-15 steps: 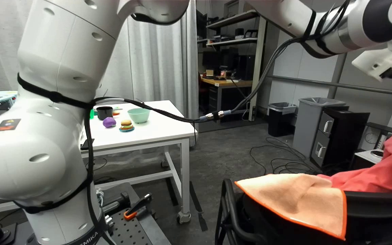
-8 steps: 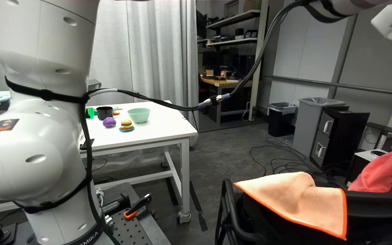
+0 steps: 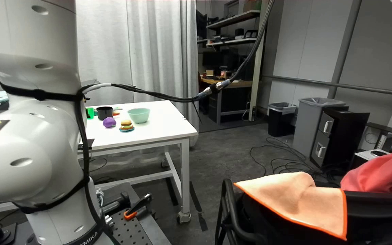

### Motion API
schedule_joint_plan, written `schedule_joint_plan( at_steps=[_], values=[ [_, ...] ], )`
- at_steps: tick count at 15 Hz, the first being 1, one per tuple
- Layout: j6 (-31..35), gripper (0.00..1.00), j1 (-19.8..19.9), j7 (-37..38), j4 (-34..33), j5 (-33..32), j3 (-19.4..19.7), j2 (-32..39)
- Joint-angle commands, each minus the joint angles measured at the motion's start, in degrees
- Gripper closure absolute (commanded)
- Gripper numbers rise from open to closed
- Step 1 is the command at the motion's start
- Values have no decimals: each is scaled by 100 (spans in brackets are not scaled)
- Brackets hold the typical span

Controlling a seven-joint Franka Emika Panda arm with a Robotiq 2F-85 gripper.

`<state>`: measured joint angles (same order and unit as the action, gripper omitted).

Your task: Hang the cloths on the back of the chair

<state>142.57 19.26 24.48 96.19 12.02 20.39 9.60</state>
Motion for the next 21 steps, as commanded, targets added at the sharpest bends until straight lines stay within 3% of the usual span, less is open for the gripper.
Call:
schedule_joint_plan(
  at_steps=[1, 5, 9, 15, 21],
  values=[
    [-494, 99, 236, -563, 314, 285, -24, -66],
    [-890, 99, 337, -725, 626, 141, 31, 217],
    [-786, 99, 384, -515, 795, -51, 159, 500],
    [-203, 99, 264, 422, 807, -904, 600, 987],
    [-106, 99, 232, 1317, 626, -1476, 966, 1568]
  ],
)
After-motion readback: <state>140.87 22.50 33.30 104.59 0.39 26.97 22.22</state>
